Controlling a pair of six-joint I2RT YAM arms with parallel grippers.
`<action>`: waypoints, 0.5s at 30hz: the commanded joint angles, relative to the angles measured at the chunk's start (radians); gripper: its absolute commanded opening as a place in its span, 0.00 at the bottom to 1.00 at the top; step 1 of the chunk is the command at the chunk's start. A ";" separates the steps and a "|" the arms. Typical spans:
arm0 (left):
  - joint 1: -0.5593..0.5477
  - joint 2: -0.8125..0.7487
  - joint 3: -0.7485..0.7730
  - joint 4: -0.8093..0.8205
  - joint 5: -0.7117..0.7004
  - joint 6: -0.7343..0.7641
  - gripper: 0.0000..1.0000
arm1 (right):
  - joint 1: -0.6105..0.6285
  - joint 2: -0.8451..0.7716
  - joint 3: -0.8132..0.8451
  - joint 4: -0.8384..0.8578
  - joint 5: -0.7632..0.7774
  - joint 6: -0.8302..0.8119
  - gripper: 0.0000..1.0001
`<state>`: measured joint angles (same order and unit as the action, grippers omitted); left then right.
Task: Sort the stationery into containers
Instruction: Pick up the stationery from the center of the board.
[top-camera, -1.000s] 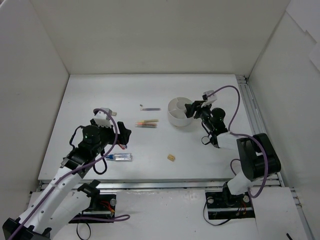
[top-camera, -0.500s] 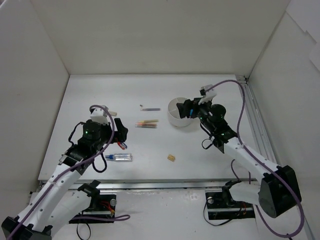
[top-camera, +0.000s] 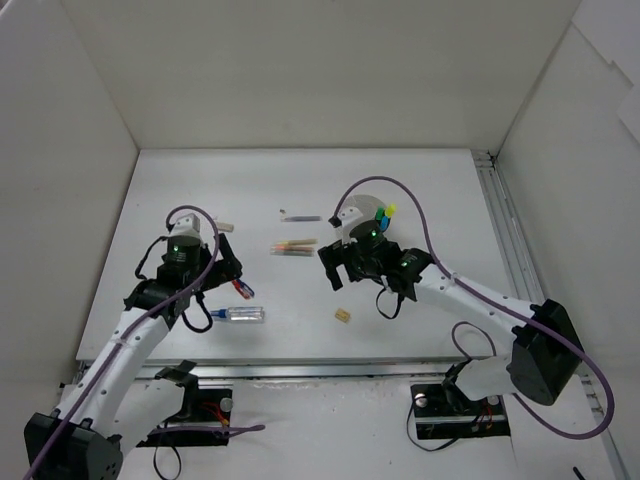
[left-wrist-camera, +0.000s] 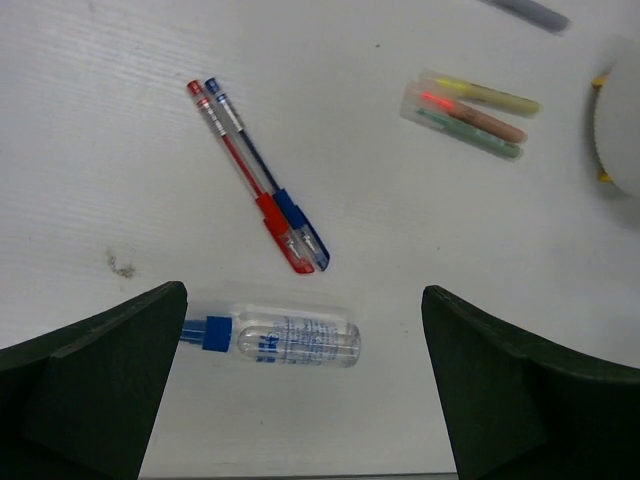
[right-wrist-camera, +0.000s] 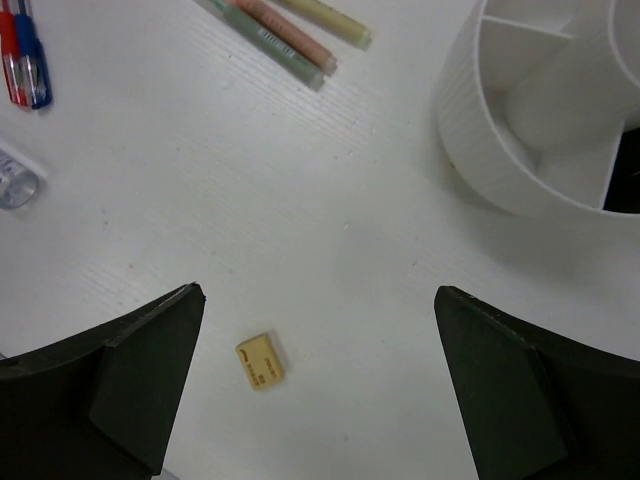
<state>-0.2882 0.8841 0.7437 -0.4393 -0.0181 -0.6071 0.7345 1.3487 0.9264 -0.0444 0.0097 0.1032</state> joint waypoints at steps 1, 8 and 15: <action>0.081 0.053 0.029 -0.076 0.075 -0.082 1.00 | 0.045 -0.010 0.029 -0.011 0.041 -0.013 0.98; 0.233 -0.002 -0.113 -0.180 0.121 -0.230 0.99 | 0.190 0.071 0.014 0.250 -0.304 -0.235 0.98; 0.319 -0.223 -0.184 -0.277 0.086 -0.290 0.99 | 0.311 0.361 0.238 0.285 -0.456 -0.359 0.98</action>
<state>0.0086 0.7277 0.5331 -0.6655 0.0830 -0.8383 1.0164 1.6382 1.0683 0.1520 -0.3473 -0.1638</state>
